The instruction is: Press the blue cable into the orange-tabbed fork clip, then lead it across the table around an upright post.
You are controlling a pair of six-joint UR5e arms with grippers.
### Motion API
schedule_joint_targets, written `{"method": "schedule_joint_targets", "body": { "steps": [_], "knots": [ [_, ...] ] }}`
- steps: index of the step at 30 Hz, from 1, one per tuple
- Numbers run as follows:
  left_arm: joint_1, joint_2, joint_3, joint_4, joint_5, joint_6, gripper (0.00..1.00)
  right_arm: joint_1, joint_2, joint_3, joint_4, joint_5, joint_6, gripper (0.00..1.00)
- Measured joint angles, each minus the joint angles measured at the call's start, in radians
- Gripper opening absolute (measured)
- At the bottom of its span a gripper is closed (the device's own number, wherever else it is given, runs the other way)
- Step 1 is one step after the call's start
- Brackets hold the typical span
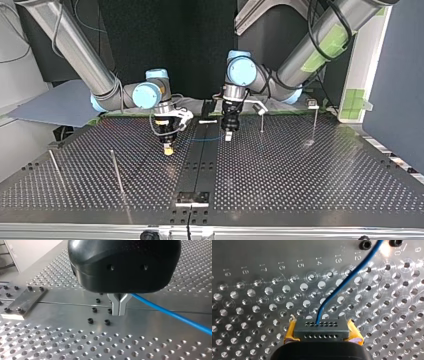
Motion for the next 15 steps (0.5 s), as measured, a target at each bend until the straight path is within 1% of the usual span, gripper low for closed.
{"method": "schedule_joint_targets", "body": {
  "steps": [4,8,15],
  "knots": [
    [0.000,0.000,0.025,-0.014,0.002,-0.008,0.00,0.008,-0.009,0.000,0.010,0.013,-0.003,0.00],
    [0.000,0.000,0.050,-0.026,0.004,-0.015,0.00,0.017,-0.047,0.000,0.016,0.026,-0.002,0.00],
    [0.000,0.000,0.083,-0.041,0.004,-0.028,0.00,0.019,-0.105,0.000,0.016,0.030,0.000,0.00]
  ]
}}
